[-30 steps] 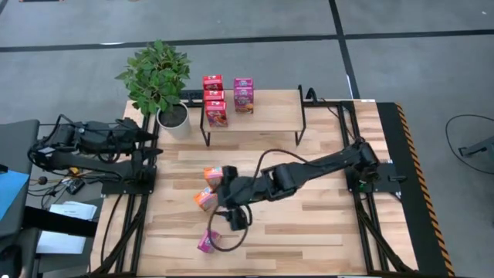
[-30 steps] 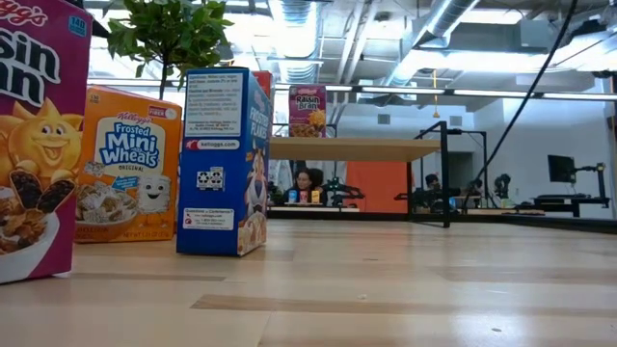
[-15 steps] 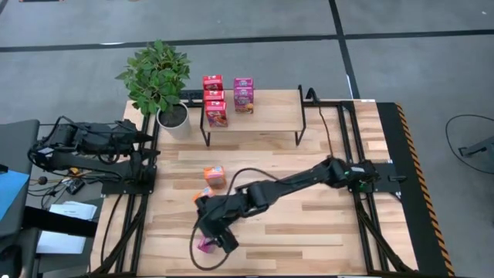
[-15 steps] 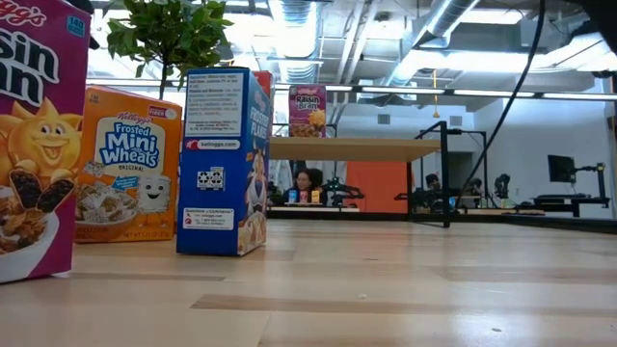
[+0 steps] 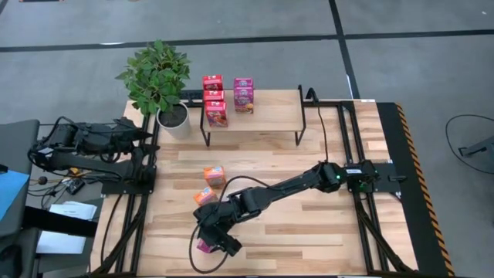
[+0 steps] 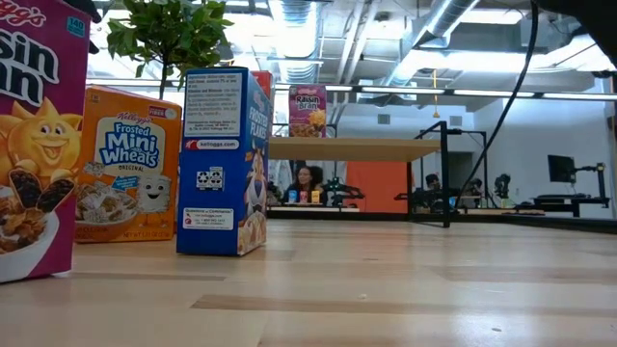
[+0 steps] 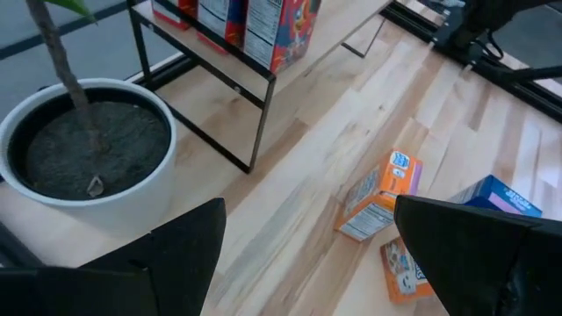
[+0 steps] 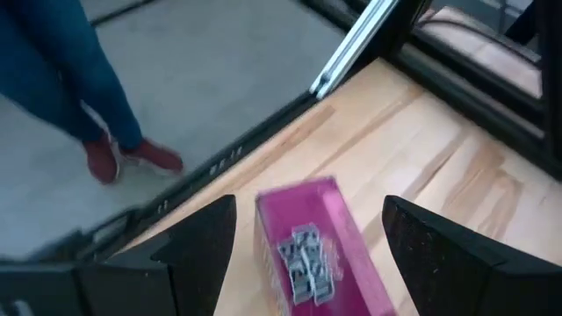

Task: Stack cereal on shelf
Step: Put the violet cereal box on the shelf aligned with the other violet cereal box on the shelf

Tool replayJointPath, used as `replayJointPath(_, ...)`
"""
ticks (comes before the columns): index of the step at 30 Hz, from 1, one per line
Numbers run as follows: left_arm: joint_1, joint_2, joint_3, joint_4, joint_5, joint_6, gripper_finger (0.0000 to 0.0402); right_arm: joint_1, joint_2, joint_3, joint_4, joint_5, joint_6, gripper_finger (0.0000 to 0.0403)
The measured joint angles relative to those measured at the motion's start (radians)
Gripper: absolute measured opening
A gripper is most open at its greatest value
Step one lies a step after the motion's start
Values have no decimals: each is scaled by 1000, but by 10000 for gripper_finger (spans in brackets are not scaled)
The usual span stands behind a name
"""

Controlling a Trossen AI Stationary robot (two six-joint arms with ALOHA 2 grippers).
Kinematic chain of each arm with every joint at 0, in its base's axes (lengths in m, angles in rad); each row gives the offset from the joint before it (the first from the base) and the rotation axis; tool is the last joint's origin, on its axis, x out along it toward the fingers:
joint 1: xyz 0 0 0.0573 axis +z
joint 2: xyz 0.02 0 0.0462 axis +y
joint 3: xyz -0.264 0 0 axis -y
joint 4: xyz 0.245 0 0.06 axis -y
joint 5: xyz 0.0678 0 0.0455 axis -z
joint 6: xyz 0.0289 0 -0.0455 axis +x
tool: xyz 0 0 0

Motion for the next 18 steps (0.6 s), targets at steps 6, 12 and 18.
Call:
replayJointPath(6,0,0,0,-3,-7,-9,321,2,1,-2,-55,26,-46,311)
replayJointPath(12,0,0,0,-3,-28,-24,321,-3,1,-2,-64,37,-65,311)
replayJointPath(18,0,0,0,-4,-28,-25,321,-10,15,-2,-92,37,-79,311)
